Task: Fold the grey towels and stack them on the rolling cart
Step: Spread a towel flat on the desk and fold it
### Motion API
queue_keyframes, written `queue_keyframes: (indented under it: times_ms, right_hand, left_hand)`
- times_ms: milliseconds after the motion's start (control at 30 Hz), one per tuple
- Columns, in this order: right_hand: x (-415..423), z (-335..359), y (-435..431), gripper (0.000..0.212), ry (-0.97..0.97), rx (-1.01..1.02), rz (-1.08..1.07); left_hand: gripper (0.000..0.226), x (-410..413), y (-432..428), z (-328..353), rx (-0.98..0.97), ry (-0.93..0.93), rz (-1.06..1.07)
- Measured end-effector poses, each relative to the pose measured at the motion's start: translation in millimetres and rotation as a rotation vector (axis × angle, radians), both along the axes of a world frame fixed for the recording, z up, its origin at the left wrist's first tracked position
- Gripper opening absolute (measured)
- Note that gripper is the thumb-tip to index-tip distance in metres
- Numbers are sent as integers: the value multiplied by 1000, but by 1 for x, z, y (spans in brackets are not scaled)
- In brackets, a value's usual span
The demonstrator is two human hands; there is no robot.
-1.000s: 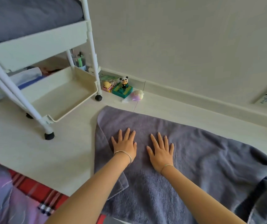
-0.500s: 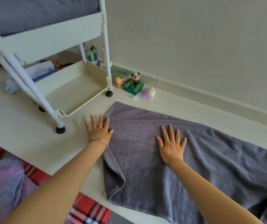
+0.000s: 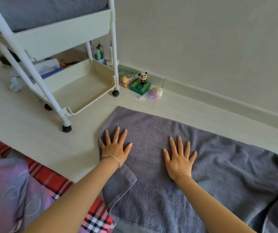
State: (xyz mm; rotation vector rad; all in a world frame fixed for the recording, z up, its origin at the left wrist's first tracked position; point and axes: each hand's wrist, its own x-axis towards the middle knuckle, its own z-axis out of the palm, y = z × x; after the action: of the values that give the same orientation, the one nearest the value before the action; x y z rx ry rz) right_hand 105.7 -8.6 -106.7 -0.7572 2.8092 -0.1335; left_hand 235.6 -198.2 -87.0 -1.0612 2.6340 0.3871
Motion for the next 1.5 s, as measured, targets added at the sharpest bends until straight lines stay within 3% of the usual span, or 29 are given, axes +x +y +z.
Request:
queue_keyframes:
  times_ms: [100, 200, 267, 500, 567, 667, 733, 900, 1067, 1333, 1500]
  right_hand:
    - [0, 3, -3, 61, -10, 11, -3]
    - [-2, 3, -2, 61, -20, 18, 4]
    - [-3, 4, -2, 61, -30, 23, 7]
    - [-1, 16, -11, 59, -40, -21, 45]
    - [1, 21, -20, 57, -14, -54, 95]
    - [2, 22, -32, 57, -7, -91, 131]
    - [0, 19, -34, 57, -23, -89, 116]
    - [-6, 4, -27, 62, -24, -25, 65]
    - [-19, -3, -45, 82, 32, -39, 77]
    - [-42, -2, -79, 60, -23, -50, 88]
    - [-57, 19, -40, 54, -140, -316, 168]
  left_hand:
    - [71, 11, -15, 2, 19, -41, -134]
    - [115, 33, -35, 7, 82, -29, -324]
    - [127, 49, -48, 16, 153, -31, -374]
    - [114, 53, -55, 51, 61, -385, -343]
    - [95, 42, -37, 49, 62, -273, -290]
    - [61, 20, -8, 31, 74, 41, -146]
    - [55, 5, 3, 16, 83, 142, -49]
    - [56, -20, 1, -8, -52, 132, 27]
    - [59, -44, -23, -14, -117, 141, 26]
    - [59, -72, -61, -18, -141, 99, -12]
    - [66, -84, -29, -9, -79, 201, -12]
